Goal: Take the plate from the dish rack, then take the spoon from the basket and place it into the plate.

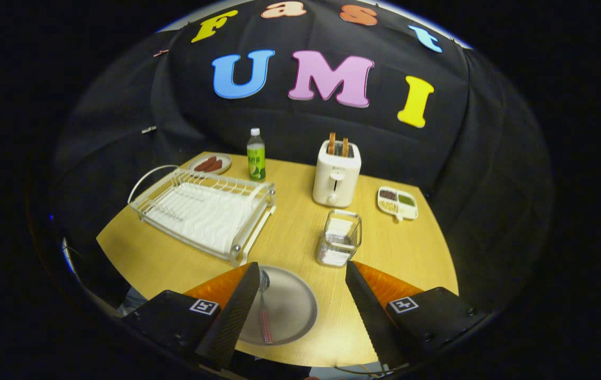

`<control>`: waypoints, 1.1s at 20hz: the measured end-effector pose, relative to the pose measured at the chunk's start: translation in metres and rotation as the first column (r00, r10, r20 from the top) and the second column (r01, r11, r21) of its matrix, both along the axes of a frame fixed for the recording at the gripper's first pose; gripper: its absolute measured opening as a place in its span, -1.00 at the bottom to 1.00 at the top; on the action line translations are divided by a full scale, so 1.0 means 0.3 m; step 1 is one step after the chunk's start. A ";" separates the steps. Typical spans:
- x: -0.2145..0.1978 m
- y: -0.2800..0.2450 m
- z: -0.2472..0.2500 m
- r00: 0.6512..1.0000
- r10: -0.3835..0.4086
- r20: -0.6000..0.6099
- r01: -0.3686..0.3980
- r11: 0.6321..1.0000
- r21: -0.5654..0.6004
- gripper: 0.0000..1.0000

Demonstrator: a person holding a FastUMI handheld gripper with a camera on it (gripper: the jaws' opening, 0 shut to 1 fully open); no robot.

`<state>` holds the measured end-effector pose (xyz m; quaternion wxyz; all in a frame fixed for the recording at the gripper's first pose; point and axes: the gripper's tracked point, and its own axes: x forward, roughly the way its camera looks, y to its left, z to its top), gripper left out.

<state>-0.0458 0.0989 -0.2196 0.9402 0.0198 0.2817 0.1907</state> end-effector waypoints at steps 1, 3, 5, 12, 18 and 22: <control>0.033 -0.008 0.069 0.999 -0.010 0.045 0.010 1.000 0.004 0.99; 0.086 -0.022 0.200 0.992 -0.030 0.125 0.028 0.999 0.016 0.96; 0.121 -0.036 0.329 0.979 -0.055 0.195 0.048 0.998 0.039 0.96; 0.168 -0.121 0.689 0.904 -0.162 0.396 0.127 0.985 0.113 0.95; 0.159 -0.179 0.888 0.823 -0.232 0.519 0.178 0.972 0.152 0.94; 0.151 -0.187 0.879 0.823 -0.238 0.516 0.187 0.971 0.150 0.94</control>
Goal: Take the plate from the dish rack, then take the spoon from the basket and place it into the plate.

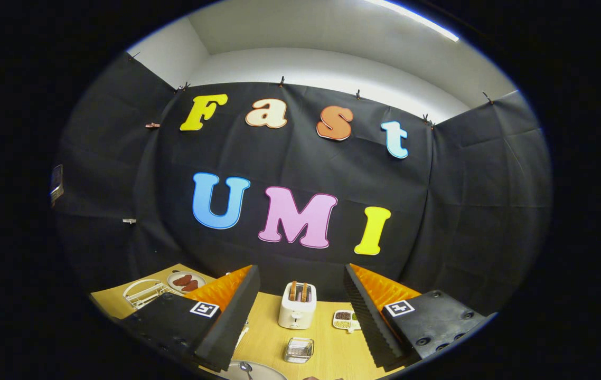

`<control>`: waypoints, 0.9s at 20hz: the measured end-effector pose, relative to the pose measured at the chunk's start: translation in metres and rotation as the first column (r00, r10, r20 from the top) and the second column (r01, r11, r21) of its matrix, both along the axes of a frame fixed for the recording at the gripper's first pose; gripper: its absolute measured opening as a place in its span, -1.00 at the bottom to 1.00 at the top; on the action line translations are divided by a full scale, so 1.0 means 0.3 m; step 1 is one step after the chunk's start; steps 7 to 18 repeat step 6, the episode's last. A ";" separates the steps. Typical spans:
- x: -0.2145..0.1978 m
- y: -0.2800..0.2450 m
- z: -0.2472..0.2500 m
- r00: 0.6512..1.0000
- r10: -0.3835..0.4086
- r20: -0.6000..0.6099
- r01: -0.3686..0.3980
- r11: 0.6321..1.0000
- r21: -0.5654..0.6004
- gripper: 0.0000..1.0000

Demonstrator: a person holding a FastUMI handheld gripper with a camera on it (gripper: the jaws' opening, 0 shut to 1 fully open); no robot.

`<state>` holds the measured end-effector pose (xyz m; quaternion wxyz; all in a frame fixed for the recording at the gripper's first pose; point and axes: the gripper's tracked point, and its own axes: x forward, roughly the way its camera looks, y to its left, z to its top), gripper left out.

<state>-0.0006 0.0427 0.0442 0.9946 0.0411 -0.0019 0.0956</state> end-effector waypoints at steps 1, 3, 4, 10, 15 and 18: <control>-0.005 -0.004 -0.003 1.000 -0.001 -0.003 0.001 1.000 -0.002 0.94; -0.008 -0.010 -0.010 1.000 -0.005 -0.008 0.005 1.000 -0.003 0.95; -0.009 -0.012 -0.012 1.000 -0.007 -0.011 0.007 1.000 -0.001 0.95; -0.012 -0.009 -0.020 1.000 -0.006 -0.019 0.006 1.000 0.003 0.95; -0.012 -0.009 -0.020 1.000 -0.006 -0.019 0.006 1.000 0.003 0.95; -0.012 -0.009 -0.020 1.000 -0.006 -0.019 0.006 1.000 0.003 0.95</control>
